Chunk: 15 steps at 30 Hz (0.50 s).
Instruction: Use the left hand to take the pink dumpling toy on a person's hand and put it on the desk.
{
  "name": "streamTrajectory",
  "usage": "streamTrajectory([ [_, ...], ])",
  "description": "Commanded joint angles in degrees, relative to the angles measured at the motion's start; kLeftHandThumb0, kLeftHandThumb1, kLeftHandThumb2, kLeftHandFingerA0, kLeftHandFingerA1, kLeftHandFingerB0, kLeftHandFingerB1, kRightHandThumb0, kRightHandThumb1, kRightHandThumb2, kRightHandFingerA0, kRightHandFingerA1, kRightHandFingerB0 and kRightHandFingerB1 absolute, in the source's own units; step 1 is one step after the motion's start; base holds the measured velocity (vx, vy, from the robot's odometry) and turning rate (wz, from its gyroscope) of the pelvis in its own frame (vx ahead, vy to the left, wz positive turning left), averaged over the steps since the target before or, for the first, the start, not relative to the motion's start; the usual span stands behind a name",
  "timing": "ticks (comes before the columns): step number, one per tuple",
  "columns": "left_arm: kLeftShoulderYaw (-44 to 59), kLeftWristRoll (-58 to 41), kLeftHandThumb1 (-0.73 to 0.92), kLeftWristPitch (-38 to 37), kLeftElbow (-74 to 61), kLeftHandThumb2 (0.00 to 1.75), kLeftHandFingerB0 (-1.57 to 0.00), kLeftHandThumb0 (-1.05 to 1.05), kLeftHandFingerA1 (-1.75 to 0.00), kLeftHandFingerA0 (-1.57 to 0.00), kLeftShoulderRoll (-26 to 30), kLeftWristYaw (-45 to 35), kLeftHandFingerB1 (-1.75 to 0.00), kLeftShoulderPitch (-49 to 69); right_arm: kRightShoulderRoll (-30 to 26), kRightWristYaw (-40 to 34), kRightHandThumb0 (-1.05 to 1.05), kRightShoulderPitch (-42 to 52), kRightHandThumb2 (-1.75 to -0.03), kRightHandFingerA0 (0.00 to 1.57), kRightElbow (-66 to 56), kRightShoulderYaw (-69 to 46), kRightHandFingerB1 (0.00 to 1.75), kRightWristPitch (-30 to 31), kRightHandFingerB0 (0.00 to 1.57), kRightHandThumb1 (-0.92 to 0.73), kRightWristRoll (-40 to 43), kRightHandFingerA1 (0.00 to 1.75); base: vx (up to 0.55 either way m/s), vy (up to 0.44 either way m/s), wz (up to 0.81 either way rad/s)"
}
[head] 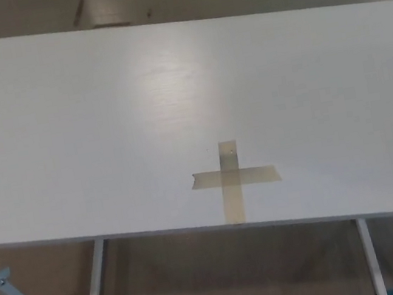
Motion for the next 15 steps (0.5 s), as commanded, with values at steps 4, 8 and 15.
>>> streamTrajectory([
  [4, -0.49, -0.69, 0.51, -2.21, 1.78, 0.73, -0.48, -0.39, -0.55, -0.65, 0.25, -0.61, -0.48, -0.12, -0.09, 0.29, -0.21, 0.17, -0.58, 0.60, 1.06, -0.80, 0.45, -0.33, 0.58, -0.63, 1.66, 0.45, 0.00, 0.000, 0.00],
  [8, -0.54, -0.86, 0.51, -2.59, 1.90, 0.73, -0.48, -0.39, -0.55, -0.65, 0.21, -0.43, -0.48, -0.03, -0.14, 0.41, -0.21, 0.13, -0.58, 0.60, 1.19, -0.80, 0.46, -0.42, 0.58, -0.63, 1.65, 0.45, 0.00, 0.000, 0.00],
  [15, -0.68, -0.87, 0.51, -2.85, 2.18, 0.73, -0.48, -0.39, -0.55, -0.65, 0.14, -0.31, -0.48, -0.21, -0.29, 0.85, -0.21, 0.10, -0.58, 0.60, 1.16, -0.72, 0.46, -0.49, 0.58, -0.63, 1.59, 0.45, 0.00, 0.000, 0.00],
])
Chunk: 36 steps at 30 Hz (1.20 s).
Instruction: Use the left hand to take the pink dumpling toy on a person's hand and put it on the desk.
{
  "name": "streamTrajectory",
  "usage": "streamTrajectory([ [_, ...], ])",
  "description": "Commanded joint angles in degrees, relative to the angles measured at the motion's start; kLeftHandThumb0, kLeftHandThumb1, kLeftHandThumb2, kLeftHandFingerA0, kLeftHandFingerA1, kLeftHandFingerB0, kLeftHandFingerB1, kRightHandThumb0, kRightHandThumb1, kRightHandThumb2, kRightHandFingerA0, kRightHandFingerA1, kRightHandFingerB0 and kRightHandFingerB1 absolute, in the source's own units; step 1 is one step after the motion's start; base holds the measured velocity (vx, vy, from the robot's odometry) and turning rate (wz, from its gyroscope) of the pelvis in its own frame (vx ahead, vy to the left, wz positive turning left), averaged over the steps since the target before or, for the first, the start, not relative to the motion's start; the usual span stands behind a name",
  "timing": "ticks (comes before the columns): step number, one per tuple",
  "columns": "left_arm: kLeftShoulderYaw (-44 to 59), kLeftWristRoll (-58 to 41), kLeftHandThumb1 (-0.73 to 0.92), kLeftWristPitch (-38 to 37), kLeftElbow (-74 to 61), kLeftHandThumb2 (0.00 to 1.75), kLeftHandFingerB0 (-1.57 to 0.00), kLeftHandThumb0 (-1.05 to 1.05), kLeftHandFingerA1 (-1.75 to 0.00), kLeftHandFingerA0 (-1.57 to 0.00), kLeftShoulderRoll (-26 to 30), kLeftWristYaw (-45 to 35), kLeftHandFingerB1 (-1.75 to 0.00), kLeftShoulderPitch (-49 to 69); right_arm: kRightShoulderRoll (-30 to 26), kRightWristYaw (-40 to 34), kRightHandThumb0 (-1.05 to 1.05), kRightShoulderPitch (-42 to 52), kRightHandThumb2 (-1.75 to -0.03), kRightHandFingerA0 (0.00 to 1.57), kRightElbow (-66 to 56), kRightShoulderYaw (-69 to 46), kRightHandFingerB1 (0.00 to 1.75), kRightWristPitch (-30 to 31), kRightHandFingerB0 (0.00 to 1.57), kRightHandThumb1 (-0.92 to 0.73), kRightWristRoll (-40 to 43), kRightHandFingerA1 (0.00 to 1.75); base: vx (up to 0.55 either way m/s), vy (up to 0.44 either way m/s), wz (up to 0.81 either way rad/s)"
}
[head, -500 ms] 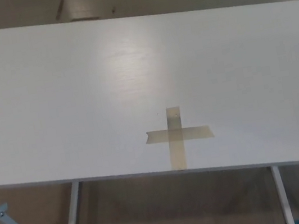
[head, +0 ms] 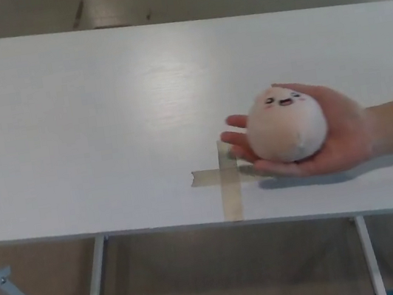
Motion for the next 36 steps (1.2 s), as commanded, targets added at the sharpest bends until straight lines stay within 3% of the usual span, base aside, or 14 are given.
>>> streamTrajectory([
  [1, -0.33, -0.42, 0.51, -0.91, 0.51, 0.73, -0.48, -0.39, -0.55, -0.65, 0.12, -0.08, -0.48, 0.03, -0.30, 0.64, -0.21, 0.08, -0.58, 0.60, 0.35, -0.11, 0.46, -0.36, 0.58, -0.63, 1.04, 0.45, 0.00, 0.000, 0.00],
  [16, -0.35, -1.24, 0.50, -2.14, -0.04, 0.72, -0.48, -0.39, -0.55, -0.67, -0.07, -1.01, -0.48, 0.60, -0.11, 0.22, -0.21, 0.31, -0.59, 0.60, 0.51, 0.01, 0.48, -0.47, 0.62, -0.64, 0.89, 0.45, 0.00, 0.000, 0.00],
  [22, 1.87, -4.25, 0.46, -6.27, -4.42, 0.70, -0.47, -0.40, -0.57, -0.69, -0.45, -4.12, -0.48, 2.13, -0.32, 0.28, -0.20, 0.08, -0.58, 0.60, 0.54, 0.36, 0.47, -0.13, 0.61, -0.63, 0.57, 0.45, 0.00, 0.000, 0.00],
  [24, 4.04, -7.69, 0.45, -8.58, -11.40, 0.69, -0.46, -0.40, -0.56, -0.67, -1.12, -8.04, -0.48, 5.80, -0.42, 0.42, -0.20, 0.40, -0.59, 0.60, 0.49, 0.30, 0.46, -0.29, 0.59, -0.63, 0.71, 0.45, 0.00, 0.000, 0.00],
  [27, 5.72, -13.67, 0.41, -9.78, -28.10, 0.68, -0.36, -0.48, -0.47, -0.41, -1.39, -15.66, -0.44, 14.03, -0.49, 0.35, -0.21, 0.21, -0.59, 0.60, 0.47, 0.44, 0.45, -0.24, 0.57, -0.64, 0.60, 0.45, 0.00, 0.000, 0.00],
  [28, 5.72, -13.67, 0.41, -9.78, -28.10, 0.68, -0.36, -0.48, -0.47, -0.41, -1.39, -15.66, -0.44, 14.03, -0.49, 0.35, -0.21, 0.21, -0.59, 0.60, 0.47, 0.44, 0.45, -0.24, 0.57, -0.64, 0.60, 0.45, 0.00, 0.000, 0.00],
  [29, 6.44, -17.78, 0.48, -8.41, -41.35, 0.54, -0.36, -0.49, -0.38, -0.40, -0.69, -20.07, -0.33, 20.46, -0.48, 0.29, -0.21, 0.06, -0.59, 0.60, 0.49, 0.53, 0.45, -0.10, 0.56, -0.64, 0.46, 0.45, 0.00, 0.000, 0.00],
  [32, 7.35, -21.36, 0.46, -6.84, -53.36, 0.54, -0.33, -0.48, -0.37, -0.36, 0.29, -22.44, -0.32, 26.22, -0.31, 0.18, -0.21, -0.06, -0.59, 0.60, 0.49, 0.49, 0.44, -0.12, 0.55, -0.63, 0.46, 0.45, 0.00, 0.000, 0.00],
  [33, 7.87, -23.30, 0.40, -6.97, -57.94, 0.68, -0.27, -0.55, -0.45, -0.32, 0.82, -23.45, -0.40, 28.37, -0.32, 0.24, -0.21, -0.04, -0.59, 0.59, 0.48, 0.53, 0.45, -0.19, 0.57, -0.63, 0.41, 0.45, 0.00, 0.000, 0.00],
  [34, 8.55, -25.36, 0.40, -6.78, -63.11, 0.68, -0.27, -0.55, -0.45, -0.32, 1.31, -24.53, -0.40, 30.75, -0.35, 0.32, -0.21, -0.01, -0.59, 0.59, 0.46, 0.59, 0.45, -0.27, 0.57, -0.63, 0.34, 0.45, 0.00, 0.000, 0.00],
  [35, 9.56, -28.11, 0.46, -6.93, -69.15, 0.54, -0.28, -0.49, -0.40, -0.42, 1.84, -25.48, -0.32, 33.42, -0.39, 0.59, -0.21, 0.16, -0.59, 0.59, 0.42, 0.53, 0.45, -0.44, 0.57, -0.63, 0.41, 0.45, 0.00, 0.000, 0.00],
  [36, 10.25, -29.60, 0.46, -7.23, -72.07, 0.54, -0.30, -0.49, -0.42, -0.47, 2.11, -25.99, -0.33, 34.71, -0.36, 0.64, -0.21, 0.24, -0.59, 0.59, 0.42, 0.49, 0.45, -0.50, 0.57, -0.63, 0.44, 0.45, 0.00, 0.000, 0.00],
])
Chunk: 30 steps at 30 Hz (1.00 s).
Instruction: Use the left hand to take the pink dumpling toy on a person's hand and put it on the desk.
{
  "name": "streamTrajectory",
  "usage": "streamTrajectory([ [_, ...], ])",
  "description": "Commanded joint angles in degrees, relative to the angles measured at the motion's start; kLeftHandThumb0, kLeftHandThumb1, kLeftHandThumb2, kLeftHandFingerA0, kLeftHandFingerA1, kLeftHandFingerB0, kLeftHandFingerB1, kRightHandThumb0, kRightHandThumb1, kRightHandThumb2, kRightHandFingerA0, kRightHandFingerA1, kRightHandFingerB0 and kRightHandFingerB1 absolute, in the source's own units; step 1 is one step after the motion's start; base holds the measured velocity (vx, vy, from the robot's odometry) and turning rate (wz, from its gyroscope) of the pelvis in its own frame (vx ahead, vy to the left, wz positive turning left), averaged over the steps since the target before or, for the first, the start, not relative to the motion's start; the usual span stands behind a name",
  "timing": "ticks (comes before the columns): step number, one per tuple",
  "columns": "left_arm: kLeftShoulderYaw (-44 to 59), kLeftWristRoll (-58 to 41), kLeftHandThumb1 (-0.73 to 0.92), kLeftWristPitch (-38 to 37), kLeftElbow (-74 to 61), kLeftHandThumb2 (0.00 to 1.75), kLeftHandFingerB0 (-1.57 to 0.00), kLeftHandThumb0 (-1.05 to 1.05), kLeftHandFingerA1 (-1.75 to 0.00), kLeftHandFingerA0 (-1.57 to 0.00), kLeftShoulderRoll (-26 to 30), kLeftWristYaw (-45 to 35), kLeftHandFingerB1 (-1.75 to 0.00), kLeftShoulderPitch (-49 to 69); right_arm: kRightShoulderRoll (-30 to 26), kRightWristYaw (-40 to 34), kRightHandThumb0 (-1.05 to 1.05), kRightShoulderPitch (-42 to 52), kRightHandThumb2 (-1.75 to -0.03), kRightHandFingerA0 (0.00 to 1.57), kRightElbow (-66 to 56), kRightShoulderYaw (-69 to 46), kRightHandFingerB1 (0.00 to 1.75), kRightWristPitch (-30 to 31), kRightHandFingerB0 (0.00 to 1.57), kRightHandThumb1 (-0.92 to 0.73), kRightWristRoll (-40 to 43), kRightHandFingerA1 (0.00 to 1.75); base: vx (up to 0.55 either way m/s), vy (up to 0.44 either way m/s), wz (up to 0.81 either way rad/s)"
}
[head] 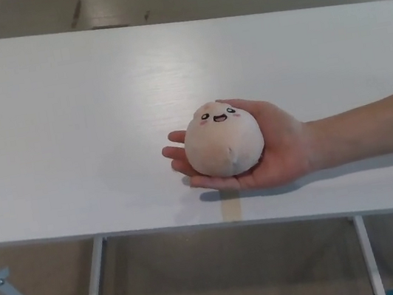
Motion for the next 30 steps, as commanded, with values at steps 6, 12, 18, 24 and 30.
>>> streamTrajectory([
  [6, 10.17, -30.24, 0.38, -1.85, -57.94, 0.70, -0.35, -0.54, -0.55, -0.53, 3.15, -17.80, -0.48, 26.80, -0.40, 0.38, -0.21, 0.43, -0.58, 0.60, 0.40, 0.06, 0.47, -0.17, 0.60, -0.63, 0.80, 0.45, 0.00, 0.000, 0.00],
  [12, 15.46, -36.83, 0.44, -4.46, -73.08, 0.54, -0.36, -0.47, -0.49, -0.46, 2.25, -13.50, -0.36, 28.63, -0.36, 0.55, -0.21, 0.33, -0.59, 0.59, 0.35, 0.55, 0.45, -0.25, 0.57, -0.63, 0.34, 0.45, 0.00, 0.000, 0.00],
  [18, 20.69, -39.90, 0.38, -1.72, -82.15, 0.69, -0.20, -0.60, -0.44, -0.27, 8.21, -11.55, -0.37, 22.71, -0.43, 0.44, -0.21, 0.15, -0.59, 0.59, 0.46, 0.38, 0.44, 0.15, 0.55, -0.64, 0.48, 0.44, 0.00, 0.000, 0.00],
  [24, 18.21, -35.67, 0.38, 2.31, -83.11, 0.70, -0.20, -0.62, -0.44, -0.26, 11.76, -7.92, -0.37, 11.04, -0.17, 0.66, -0.21, 0.58, -0.59, 0.59, 0.47, 0.02, 0.46, 0.01, 0.58, -0.64, 0.88, 0.44, 0.00, 0.000, 0.00],
  [30, 9.86, -31.04, 0.45, 13.18, -81.71, 0.55, -0.26, -0.61, -0.35, -0.29, 16.86, -4.86, -0.29, -7.94, -0.02, 0.49, -0.20, 0.01, -0.59, 0.59, 0.51, 0.04, 0.46, 0.33, 0.59, -0.64, 0.90, 0.45, 0.00, 0.000, 0.00],
])
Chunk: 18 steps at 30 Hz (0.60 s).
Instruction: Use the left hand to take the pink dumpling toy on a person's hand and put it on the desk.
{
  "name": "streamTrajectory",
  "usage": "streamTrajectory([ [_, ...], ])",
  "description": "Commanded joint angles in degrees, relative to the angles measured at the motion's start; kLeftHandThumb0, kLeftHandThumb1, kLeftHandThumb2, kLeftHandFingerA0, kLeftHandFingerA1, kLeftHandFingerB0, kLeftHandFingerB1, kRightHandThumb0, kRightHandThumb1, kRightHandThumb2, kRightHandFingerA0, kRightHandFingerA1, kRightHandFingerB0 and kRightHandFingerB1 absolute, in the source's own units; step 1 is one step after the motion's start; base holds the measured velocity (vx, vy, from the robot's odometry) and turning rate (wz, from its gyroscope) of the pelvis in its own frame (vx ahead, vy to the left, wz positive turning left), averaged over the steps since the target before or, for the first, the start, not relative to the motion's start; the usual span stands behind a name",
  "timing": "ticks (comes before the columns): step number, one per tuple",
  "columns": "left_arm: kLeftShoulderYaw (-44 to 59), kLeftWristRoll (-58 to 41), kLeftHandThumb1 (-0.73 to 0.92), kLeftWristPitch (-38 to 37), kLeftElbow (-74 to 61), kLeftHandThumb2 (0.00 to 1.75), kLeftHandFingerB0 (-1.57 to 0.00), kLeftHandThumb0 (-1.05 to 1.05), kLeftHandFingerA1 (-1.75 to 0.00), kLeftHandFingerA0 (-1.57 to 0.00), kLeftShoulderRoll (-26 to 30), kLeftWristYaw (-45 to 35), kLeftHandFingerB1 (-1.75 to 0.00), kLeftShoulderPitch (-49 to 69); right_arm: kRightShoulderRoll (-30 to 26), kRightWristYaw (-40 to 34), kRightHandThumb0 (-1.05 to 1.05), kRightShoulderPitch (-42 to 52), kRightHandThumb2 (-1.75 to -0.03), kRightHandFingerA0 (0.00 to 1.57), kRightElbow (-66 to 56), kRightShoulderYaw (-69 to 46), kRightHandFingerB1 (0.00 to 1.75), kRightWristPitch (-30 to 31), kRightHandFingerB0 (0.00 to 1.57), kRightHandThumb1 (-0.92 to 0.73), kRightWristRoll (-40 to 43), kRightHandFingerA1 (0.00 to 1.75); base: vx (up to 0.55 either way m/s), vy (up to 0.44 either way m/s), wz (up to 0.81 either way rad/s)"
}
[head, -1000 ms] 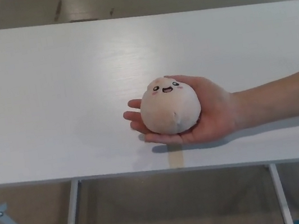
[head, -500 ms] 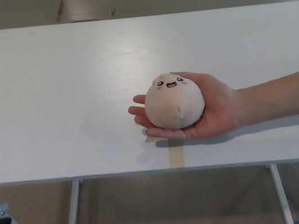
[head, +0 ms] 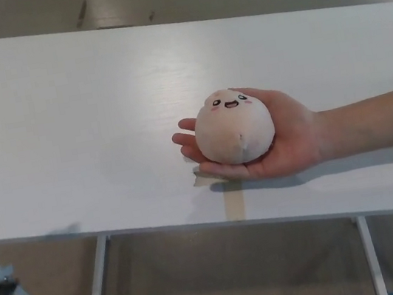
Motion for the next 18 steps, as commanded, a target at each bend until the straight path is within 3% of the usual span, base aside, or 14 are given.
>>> streamTrajectory([
  [1, -3.46, -12.44, 0.45, 13.23, -15.48, 0.55, -0.26, -0.61, -0.35, -0.29, 10.69, 0.76, -0.29, -20.93, -0.08, 0.41, -0.20, 0.06, -0.59, 0.59, 0.57, 0.00, 0.46, 0.31, 0.59, -0.64, 0.94, 0.45, 0.00, 0.000, 0.00],
  [3, -6.40, -10.42, 0.46, 16.66, -14.23, 0.55, -0.26, -0.62, -0.33, -0.26, 11.33, 0.78, -0.29, -25.42, -0.08, 0.63, -0.20, 0.07, -0.59, 0.58, 0.54, -0.25, 0.46, 0.24, 0.58, -0.64, 1.21, 0.44, 0.00, 0.000, 0.00],
  [4, -10.55, -6.79, 0.20, 19.89, -11.81, 0.83, -0.10, -0.29, -0.52, -0.10, 11.02, 0.38, -0.50, -30.83, -0.13, 0.83, -0.20, 0.18, -0.59, 0.58, 0.50, -0.28, 0.44, 0.17, 0.55, -0.64, 1.26, 0.44, 0.00, 0.000, 0.00],
  [5, -13.57, -3.44, 0.20, 21.03, -9.57, 0.83, -0.10, -0.29, -0.52, -0.10, 10.16, -0.12, -0.50, -34.28, -0.18, 0.97, -0.20, 0.36, -0.59, 0.57, 0.47, -0.17, 0.44, 0.08, 0.55, -0.64, 1.16, 0.44, 0.00, 0.000, 0.00],
  [12, -25.06, 9.08, 0.20, 23.45, -0.48, 0.83, -0.10, -0.28, -0.52, -0.10, 6.19, -1.10, -0.50, -47.65, -0.28, 0.36, -0.20, 0.82, -0.58, 0.58, 0.57, -0.08, 0.45, 0.09, 0.57, -0.63, 0.95, 0.44, 0.00, 0.000, 0.01],
  [13, -29.12, 12.87, 0.46, 23.43, 3.46, 0.55, -0.25, -0.60, -0.32, -0.27, 4.31, -1.38, -0.30, -51.92, -0.27, -0.14, -0.20, 0.77, -0.58, 0.59, 0.59, 0.19, 0.45, 0.22, 0.58, -0.63, 0.65, 0.44, 0.00, 0.000, 0.00],
  [18, -36.77, 19.87, 0.47, 22.72, 10.84, 0.55, -0.25, -0.60, -0.32, -0.28, 1.32, -2.01, -0.29, -59.01, -0.53, -0.45, -0.21, 1.22, -0.59, 0.59, 0.61, 0.47, 0.45, -0.12, 0.57, -0.63, 0.29, 0.44, 0.00, 0.000, 0.00],
])
